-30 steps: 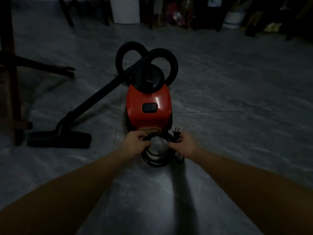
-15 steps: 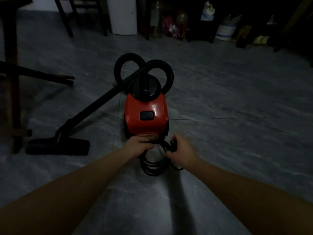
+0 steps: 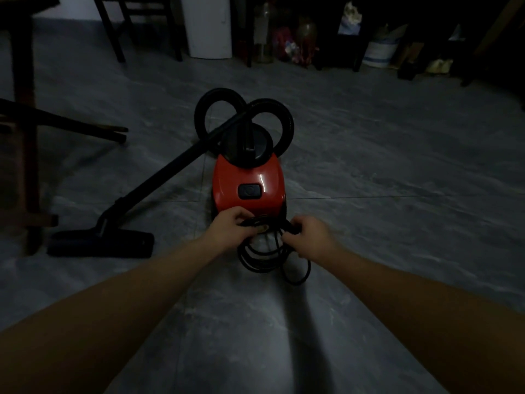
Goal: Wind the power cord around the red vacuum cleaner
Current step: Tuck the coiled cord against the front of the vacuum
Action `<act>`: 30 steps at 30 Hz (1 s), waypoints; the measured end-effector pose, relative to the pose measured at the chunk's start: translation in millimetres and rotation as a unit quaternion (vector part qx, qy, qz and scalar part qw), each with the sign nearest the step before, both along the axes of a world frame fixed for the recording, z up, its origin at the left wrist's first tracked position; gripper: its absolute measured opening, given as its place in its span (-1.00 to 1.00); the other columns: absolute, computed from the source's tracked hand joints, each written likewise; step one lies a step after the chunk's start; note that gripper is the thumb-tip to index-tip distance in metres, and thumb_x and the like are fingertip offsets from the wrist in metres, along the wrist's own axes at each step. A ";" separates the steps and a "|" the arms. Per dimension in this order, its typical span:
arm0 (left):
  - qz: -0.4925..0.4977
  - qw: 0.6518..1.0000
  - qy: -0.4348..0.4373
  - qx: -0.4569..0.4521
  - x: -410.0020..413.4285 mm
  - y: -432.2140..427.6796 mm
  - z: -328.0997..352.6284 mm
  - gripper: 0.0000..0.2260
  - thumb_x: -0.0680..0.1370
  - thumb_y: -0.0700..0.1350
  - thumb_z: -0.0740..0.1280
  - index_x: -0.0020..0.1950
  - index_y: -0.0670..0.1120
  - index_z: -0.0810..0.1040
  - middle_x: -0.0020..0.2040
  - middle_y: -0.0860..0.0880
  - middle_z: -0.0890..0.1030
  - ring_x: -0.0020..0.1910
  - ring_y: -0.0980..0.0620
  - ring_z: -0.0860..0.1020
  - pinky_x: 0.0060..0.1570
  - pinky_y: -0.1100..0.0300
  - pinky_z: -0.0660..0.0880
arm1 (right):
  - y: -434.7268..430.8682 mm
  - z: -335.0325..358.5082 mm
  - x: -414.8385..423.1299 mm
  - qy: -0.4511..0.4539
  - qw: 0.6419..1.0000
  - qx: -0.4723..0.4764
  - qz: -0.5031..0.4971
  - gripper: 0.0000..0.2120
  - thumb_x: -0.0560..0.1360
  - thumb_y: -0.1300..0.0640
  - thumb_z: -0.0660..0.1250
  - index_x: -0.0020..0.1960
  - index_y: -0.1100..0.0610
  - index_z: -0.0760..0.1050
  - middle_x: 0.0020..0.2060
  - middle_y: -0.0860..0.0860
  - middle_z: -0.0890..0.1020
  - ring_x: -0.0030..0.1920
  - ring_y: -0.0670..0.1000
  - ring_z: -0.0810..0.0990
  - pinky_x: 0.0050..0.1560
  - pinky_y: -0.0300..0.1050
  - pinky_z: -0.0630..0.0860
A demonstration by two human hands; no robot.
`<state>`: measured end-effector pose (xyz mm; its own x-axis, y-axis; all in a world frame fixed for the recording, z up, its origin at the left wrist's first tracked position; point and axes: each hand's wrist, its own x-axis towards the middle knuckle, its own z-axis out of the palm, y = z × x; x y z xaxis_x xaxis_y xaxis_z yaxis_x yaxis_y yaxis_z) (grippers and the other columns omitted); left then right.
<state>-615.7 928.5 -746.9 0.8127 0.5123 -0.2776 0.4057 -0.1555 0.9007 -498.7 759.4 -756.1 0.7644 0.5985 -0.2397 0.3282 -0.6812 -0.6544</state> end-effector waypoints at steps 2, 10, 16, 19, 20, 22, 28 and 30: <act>0.008 1.000 0.006 0.001 -1.1 7.2 -3.2 -0.79 0.43 -0.33 0.49 -0.01 -0.19 0.56 -0.14 -0.15 0.64 -0.24 0.01 0.59 -0.21 0.24 0.55 | 4.4 -0.3 0.3 0.037 0.999 0.028 -0.021 -0.88 0.45 0.08 0.42 -0.09 0.11 0.55 -0.19 0.11 0.69 -0.18 0.11 0.71 -0.18 0.13 0.68; -0.005 0.996 0.071 0.049 -1.6 4.7 -16.3 -0.87 0.51 -0.30 0.36 0.04 -0.19 0.58 -0.28 -0.01 0.55 -0.36 0.08 0.50 -0.51 0.44 0.38 | 10.3 -5.5 -2.7 0.165 0.976 0.125 -0.068 -0.91 0.53 0.28 0.37 -0.05 0.11 0.56 -0.27 0.11 0.60 -0.42 -0.02 0.55 -0.50 -0.24 0.49; -0.005 0.994 0.067 0.083 2.5 0.9 -28.4 -0.84 0.45 -0.35 0.35 -0.16 -0.09 0.54 -0.35 0.00 0.59 -0.43 0.15 0.53 -0.48 0.39 0.42 | 12.6 -27.0 -1.2 0.043 0.997 0.066 -0.007 -0.88 0.47 0.08 0.47 -0.04 0.04 0.57 -0.31 -0.05 0.62 -0.29 -0.06 0.63 -0.30 -0.14 0.62; 0.001 0.991 0.045 0.125 3.4 -2.7 -34.7 -0.83 0.39 -0.26 0.42 -0.14 0.01 0.56 -0.22 -0.02 0.66 -0.20 -0.02 0.64 -0.18 0.14 0.60 | 15.9 -31.2 3.5 -0.019 0.999 0.032 -0.001 -0.86 0.48 0.11 0.40 0.04 0.03 0.59 -0.26 -0.06 0.62 -0.21 -0.01 0.64 -0.17 -0.03 0.60; 0.007 0.989 0.032 0.146 4.7 -3.2 -35.1 -0.83 0.39 -0.21 0.42 -0.12 0.04 0.57 -0.20 0.01 0.67 -0.16 -0.02 0.65 -0.11 0.06 0.62 | 18.3 -29.8 5.3 -0.038 0.999 0.032 -0.007 -0.87 0.49 0.13 0.37 0.04 0.04 0.59 -0.28 -0.06 0.60 -0.22 -0.01 0.61 -0.20 -0.08 0.54; 0.026 0.978 0.006 0.209 9.3 -4.3 -30.7 -0.84 0.39 -0.12 0.40 -0.05 0.05 0.61 -0.17 0.06 0.68 -0.14 0.01 0.65 -0.07 0.02 0.61 | 24.1 -25.7 11.0 -0.075 0.997 0.027 -0.016 -0.94 0.49 0.13 0.33 -0.06 0.02 0.55 -0.32 -0.05 0.57 -0.26 0.02 0.59 -0.27 -0.12 0.44; 0.026 0.882 0.010 0.470 13.6 2.8 -28.9 -0.79 0.48 0.01 0.35 0.09 0.02 0.61 -0.02 0.01 0.64 -0.02 -0.06 0.60 -0.19 0.15 0.43 | 43.8 -48.3 21.7 -0.056 0.995 0.066 -0.056 -0.94 0.46 0.10 0.31 -0.17 0.00 0.55 -0.33 0.03 0.62 -0.25 0.14 0.66 -0.22 0.05 0.59; 0.006 0.865 0.027 0.502 10.6 6.1 -35.2 -0.78 0.47 0.04 0.36 0.05 0.00 0.64 -0.04 0.00 0.62 -0.03 -0.07 0.58 -0.23 0.13 0.44 | 42.1 -59.7 19.5 -0.050 0.995 0.074 -0.054 -0.91 0.49 0.15 0.32 -0.11 0.08 0.61 -0.31 0.04 0.63 -0.25 0.13 0.66 -0.21 0.02 0.58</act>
